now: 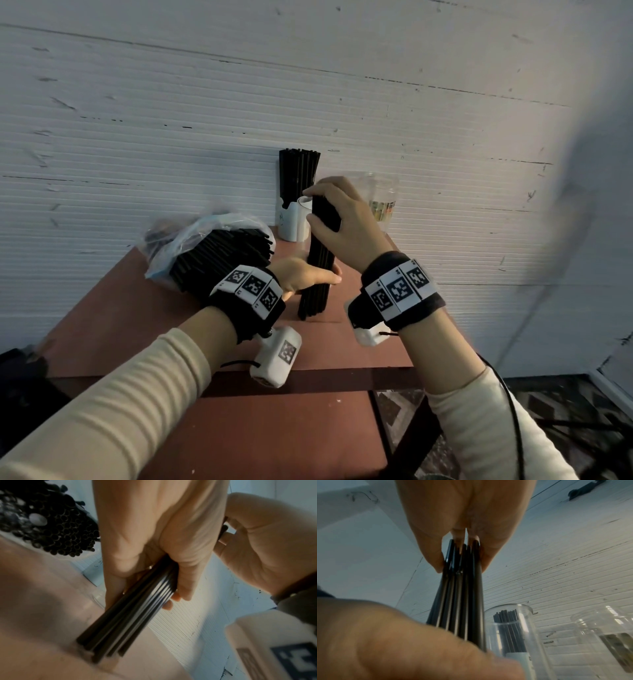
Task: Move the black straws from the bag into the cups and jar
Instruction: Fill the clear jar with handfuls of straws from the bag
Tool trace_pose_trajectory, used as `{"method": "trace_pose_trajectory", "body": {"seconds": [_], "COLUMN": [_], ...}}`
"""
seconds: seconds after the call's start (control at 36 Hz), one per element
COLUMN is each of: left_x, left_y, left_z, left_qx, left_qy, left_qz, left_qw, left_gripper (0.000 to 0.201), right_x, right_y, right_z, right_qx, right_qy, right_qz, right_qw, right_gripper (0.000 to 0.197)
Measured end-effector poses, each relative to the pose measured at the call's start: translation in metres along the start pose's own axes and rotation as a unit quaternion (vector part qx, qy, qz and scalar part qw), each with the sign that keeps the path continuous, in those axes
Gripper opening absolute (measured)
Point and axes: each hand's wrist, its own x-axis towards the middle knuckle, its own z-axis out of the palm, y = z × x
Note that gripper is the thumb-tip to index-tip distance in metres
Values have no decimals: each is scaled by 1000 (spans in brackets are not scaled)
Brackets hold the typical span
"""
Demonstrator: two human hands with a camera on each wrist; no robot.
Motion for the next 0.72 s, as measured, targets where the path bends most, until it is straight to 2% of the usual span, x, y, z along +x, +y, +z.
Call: {"method": "trace_pose_trajectory", "body": {"seconds": [0.06,0.17,0.25,0.33,0.39,0.47,0.53,0.58,0.64,0.72], "left_x": [-1,-7,-18,-27,-28,-29,-30,-27,-23,-14], "left_y": [1,5,11,25,33,43,49,54,62,73], "left_z": [0,-1,-4,-10,-14,-17,-15,-13,-11,-13], "left_qx": [3,63,68,98,134,200,212,187,150,99], "left_qy": [2,-11,-40,-66,-104,-156,-155,-140,-104,12], "left_qz": [-1,-22,29,80,94,95,104,121,135,182], "left_qw": [1000,998,996,990,981,962,959,965,974,978], "left_gripper": [12,34,34,32,30,36,34,22,18,49], "right_x": [1,-1,-7,-11,-12,-11,-10,-5,3,21], "right_y": [0,0,3,5,6,1,-5,-10,-12,-6], "right_z": [-2,-11,-20,-28,-33,-35,-33,-35,-41,-55], "right_qx": [0,16,30,50,74,131,138,143,150,173], "right_qy": [0,38,52,-2,-77,-177,-197,-171,-122,-23], "right_qz": [-3,33,93,178,189,161,139,121,113,118], "right_qw": [1000,999,994,983,976,962,961,967,975,977], "right_gripper": [36,68,91,109,100,61,32,9,8,8]}}
